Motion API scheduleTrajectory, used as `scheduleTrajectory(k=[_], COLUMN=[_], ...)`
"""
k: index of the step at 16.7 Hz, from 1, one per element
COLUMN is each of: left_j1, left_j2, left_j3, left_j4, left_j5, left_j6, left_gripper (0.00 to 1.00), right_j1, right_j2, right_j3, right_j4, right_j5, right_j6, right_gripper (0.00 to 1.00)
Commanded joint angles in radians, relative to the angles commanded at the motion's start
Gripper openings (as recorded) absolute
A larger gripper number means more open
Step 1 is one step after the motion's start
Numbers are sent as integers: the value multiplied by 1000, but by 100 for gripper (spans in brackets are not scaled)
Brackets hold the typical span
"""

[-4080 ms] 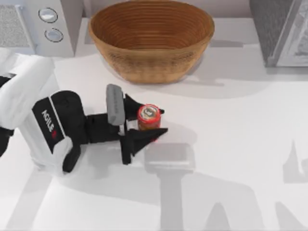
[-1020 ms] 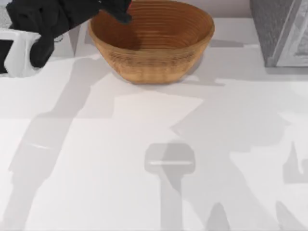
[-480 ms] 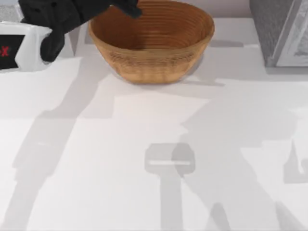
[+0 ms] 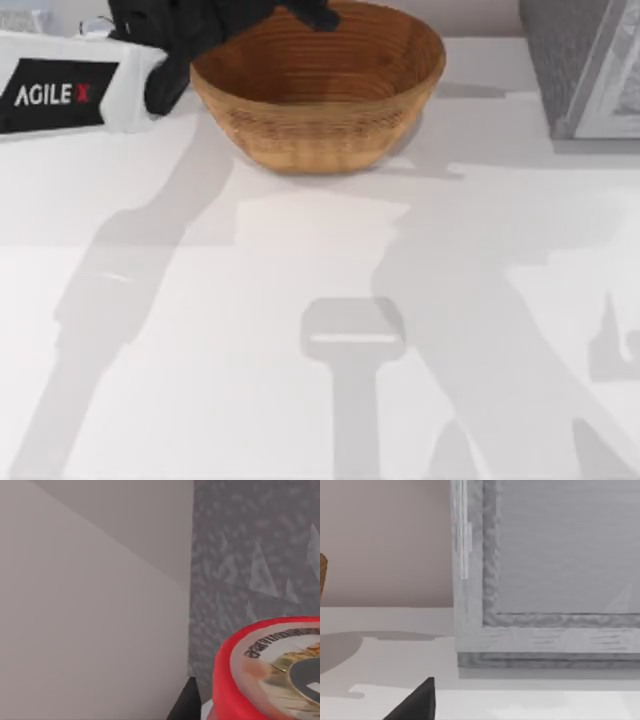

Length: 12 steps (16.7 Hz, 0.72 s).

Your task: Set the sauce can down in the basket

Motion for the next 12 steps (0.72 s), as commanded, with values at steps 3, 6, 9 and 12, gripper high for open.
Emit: scheduleTrajectory(k=[3,6,9,12], left_j1=[0,0,0,0], left_j2=[0,0,0,0], left_j3=[0,0,0,0], left_j4=[0,0,0,0], left_j5=[0,0,0,0], left_j6=[0,0,0,0], left_gripper=[0,23,45,68], right_j1=[0,0,0,0], right_j2=[0,0,0,0], right_j3=[0,0,0,0], right_j4=[0,0,0,0], right_j5=[0,0,0,0], right_j6=[0,0,0,0], right_gripper=[100,100,100,100])
